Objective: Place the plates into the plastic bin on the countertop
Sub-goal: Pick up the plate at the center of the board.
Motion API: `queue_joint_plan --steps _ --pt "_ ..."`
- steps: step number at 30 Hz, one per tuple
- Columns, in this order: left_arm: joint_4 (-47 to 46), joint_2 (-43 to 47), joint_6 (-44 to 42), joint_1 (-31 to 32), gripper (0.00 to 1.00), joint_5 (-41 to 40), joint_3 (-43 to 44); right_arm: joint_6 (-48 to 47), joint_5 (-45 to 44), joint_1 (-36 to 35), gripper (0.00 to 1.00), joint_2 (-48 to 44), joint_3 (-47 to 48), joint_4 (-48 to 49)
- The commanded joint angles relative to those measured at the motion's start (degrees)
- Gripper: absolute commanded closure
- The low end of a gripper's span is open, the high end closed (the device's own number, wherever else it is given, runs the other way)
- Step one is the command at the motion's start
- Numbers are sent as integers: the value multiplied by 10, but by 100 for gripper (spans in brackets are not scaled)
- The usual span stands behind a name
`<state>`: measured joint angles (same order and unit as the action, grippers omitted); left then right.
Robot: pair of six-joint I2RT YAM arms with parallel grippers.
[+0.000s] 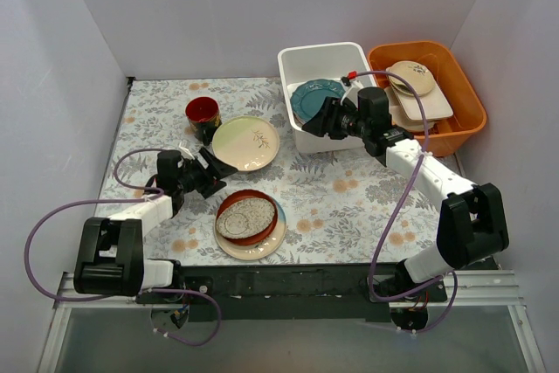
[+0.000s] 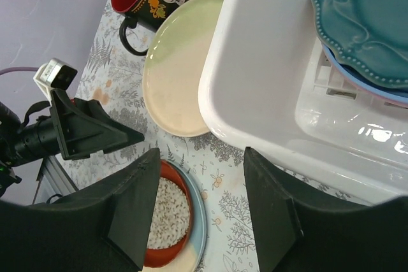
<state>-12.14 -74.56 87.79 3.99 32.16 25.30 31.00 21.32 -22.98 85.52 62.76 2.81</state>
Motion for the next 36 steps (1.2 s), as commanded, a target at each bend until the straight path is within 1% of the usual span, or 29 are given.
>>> queue_joint_plan --steps 1,8,12,13,18,23,24,26,27,31,33,36 --pt "-17 -17 25 3 28 -32 33 -8 -6 -5 38 -25 -5 29" --pt "-54 -79 51 3 32 -36 47 -4 -4 -8 38 -36 -23 36" --pt "-68 -110 57 3 36 -32 62 -5 -5 -13 38 -40 -29 36" --pt "-69 -119 58 3 39 -32 69 -5 -5 -14 38 -42 -31 37" --pt "-75 -147 58 5 43 -36 89 -4 -3 -15 38 -44 -38 40" --pt "-76 -187 56 5 53 -32 113 -5 -3 -16 38 -43 -41 40" --pt "-77 -192 56 6 57 -30 114 -6 -4 -15 38 -44 -42 40" --pt "-81 -200 56 7 59 -27 117 -7 -4 -16 38 -45 -42 39" --pt "-82 -207 56 7 63 -26 120 -7 -5 -16 38 -44 -42 39" --pt "-87 -214 56 8 69 -25 120 -9 -7 -16 38 -45 -41 38" --pt "-87 -216 56 7 69 -25 121 -9 -8 -15 38 -44 -41 38" --pt "-86 -215 54 8 74 -23 122 -9 -6 -16 38 -44 -41 37"
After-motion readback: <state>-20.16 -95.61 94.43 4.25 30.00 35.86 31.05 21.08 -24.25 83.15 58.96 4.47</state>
